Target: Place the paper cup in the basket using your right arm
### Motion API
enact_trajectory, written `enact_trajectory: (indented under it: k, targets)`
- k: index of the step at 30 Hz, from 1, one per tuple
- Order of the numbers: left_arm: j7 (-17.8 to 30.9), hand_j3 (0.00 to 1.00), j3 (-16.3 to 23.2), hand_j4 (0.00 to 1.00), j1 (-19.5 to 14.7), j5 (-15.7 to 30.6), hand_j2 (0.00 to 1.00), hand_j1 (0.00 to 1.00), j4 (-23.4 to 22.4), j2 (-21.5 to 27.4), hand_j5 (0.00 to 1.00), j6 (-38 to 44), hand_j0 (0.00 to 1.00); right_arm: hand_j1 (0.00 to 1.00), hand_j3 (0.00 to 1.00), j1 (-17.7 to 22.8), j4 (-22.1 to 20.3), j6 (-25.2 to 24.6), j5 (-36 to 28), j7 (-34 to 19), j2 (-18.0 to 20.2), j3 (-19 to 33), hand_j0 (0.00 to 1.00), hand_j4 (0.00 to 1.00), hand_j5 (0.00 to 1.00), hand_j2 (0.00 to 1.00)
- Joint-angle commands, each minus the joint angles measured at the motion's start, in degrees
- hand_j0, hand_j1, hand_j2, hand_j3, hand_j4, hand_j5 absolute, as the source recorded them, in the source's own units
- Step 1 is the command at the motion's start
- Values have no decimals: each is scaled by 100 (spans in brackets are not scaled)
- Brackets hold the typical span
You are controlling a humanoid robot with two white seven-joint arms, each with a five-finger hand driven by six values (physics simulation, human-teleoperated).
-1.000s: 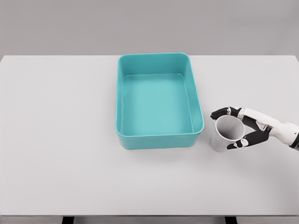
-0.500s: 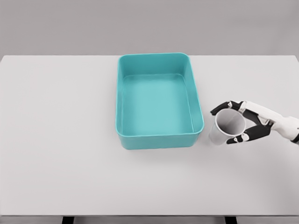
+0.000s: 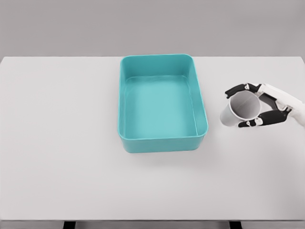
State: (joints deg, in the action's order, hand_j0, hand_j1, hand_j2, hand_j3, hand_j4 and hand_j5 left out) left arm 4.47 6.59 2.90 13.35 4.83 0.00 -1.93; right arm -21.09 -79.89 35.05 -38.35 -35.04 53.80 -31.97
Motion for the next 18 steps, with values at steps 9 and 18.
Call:
enact_trajectory:
  k: [9, 18]
  targets:
    - [1, 100, 0, 100, 0, 1, 100, 100, 1, 0, 100, 0, 100, 63, 63, -26, -9, -5, 890, 4, -467, 683, 63, 63, 63, 63]
    - [1, 100, 0, 100, 0, 1, 100, 100, 1, 0, 100, 0, 100, 60, 60, -141, -1, -5, 1646, 4, -617, 912, 60, 60, 60, 60]
